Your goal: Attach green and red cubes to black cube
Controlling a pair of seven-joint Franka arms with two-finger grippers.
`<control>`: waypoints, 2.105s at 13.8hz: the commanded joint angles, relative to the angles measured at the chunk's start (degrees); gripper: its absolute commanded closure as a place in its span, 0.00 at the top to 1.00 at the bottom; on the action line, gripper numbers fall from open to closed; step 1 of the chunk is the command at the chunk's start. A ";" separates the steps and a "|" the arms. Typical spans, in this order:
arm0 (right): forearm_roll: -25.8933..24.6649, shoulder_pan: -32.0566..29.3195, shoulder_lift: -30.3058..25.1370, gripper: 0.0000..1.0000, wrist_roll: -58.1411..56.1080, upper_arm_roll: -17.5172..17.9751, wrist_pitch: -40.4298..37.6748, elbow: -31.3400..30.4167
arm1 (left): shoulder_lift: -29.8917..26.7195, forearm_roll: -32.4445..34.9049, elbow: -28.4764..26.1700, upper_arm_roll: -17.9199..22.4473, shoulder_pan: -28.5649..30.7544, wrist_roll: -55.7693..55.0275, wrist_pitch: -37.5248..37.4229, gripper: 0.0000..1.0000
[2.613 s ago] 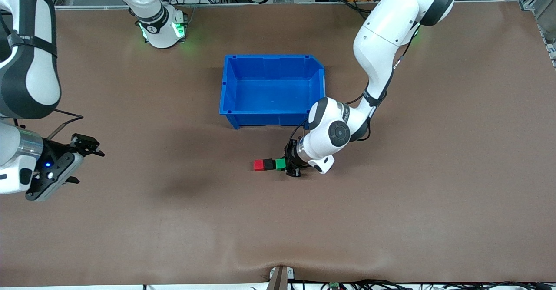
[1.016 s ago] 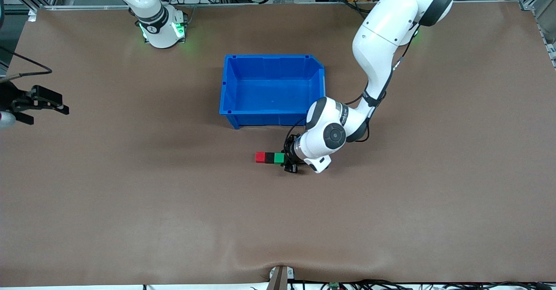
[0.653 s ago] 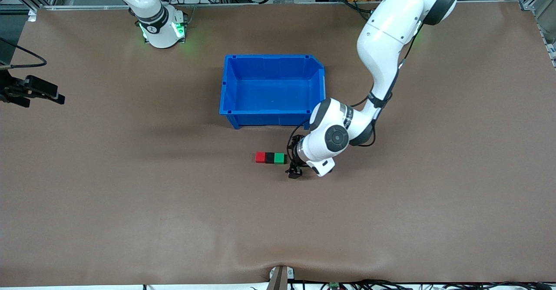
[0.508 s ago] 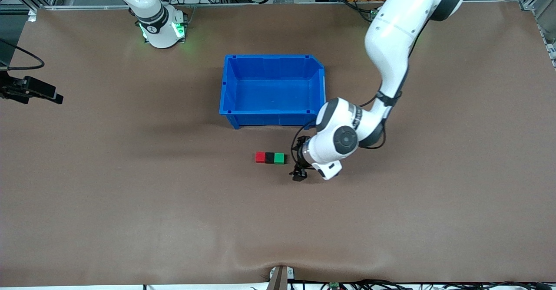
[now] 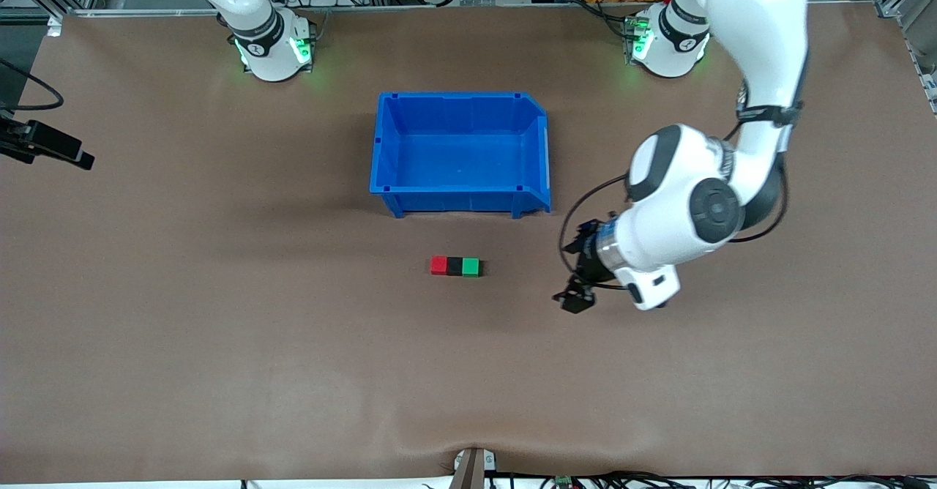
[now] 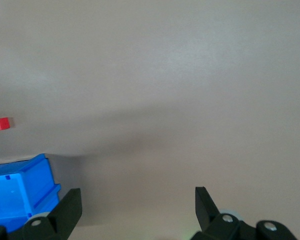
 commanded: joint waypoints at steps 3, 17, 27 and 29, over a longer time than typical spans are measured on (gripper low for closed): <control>-3.80 1.53 -0.92 1.00 2.92 1.09 -0.08 -0.77 | -7.08 7.40 -2.77 -0.23 3.46 3.12 -8.66 1.00; -2.22 2.40 -0.92 1.00 2.93 0.91 -0.35 0.90 | -19.65 14.26 -2.95 -0.32 14.02 45.14 -27.57 1.00; -2.22 2.67 -0.92 1.00 2.93 0.91 -0.26 0.90 | -36.43 14.61 -19.10 0.39 19.02 75.02 -26.79 1.00; -2.22 2.58 -0.92 1.00 2.93 1.00 -0.26 0.90 | -39.24 14.61 -22.62 0.65 19.47 77.49 -25.39 1.00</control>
